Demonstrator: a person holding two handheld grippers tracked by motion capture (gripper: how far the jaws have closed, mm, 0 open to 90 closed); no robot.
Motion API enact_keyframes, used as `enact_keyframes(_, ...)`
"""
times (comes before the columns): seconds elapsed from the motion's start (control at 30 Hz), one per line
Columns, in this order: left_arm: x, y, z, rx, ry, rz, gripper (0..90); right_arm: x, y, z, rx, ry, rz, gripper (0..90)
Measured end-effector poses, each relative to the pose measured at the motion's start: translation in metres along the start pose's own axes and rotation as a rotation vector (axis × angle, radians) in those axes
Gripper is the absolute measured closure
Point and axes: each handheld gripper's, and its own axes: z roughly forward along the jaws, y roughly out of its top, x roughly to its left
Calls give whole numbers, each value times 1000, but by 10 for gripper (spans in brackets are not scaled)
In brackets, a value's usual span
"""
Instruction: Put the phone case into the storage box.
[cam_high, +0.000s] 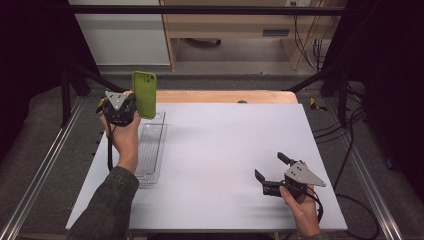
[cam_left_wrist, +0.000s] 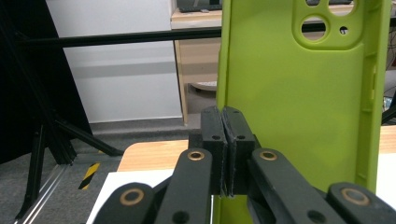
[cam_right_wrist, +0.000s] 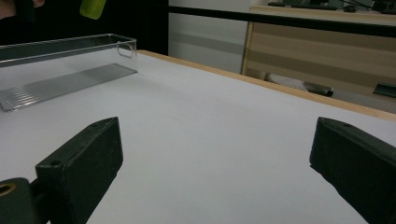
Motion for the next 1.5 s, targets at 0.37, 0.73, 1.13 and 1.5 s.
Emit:
enact_keyframes(0.37,-2,1,-1,13,5,17,877,1,0,-1,-5,2,-1,29)
enact_keyframes(0.73,-5,-3,4,41,6,24,877,-1,0,-2,-5,-2,-3,29)
enact_keyframes(1.13,-3,-4,5,55,13,11,877,-1,0,-2,-2,-2,-6,29)
enact_keyframes(1.5,-2,-6,7,60,19,0,877,-1,0,-2,0,-1,-6,29)
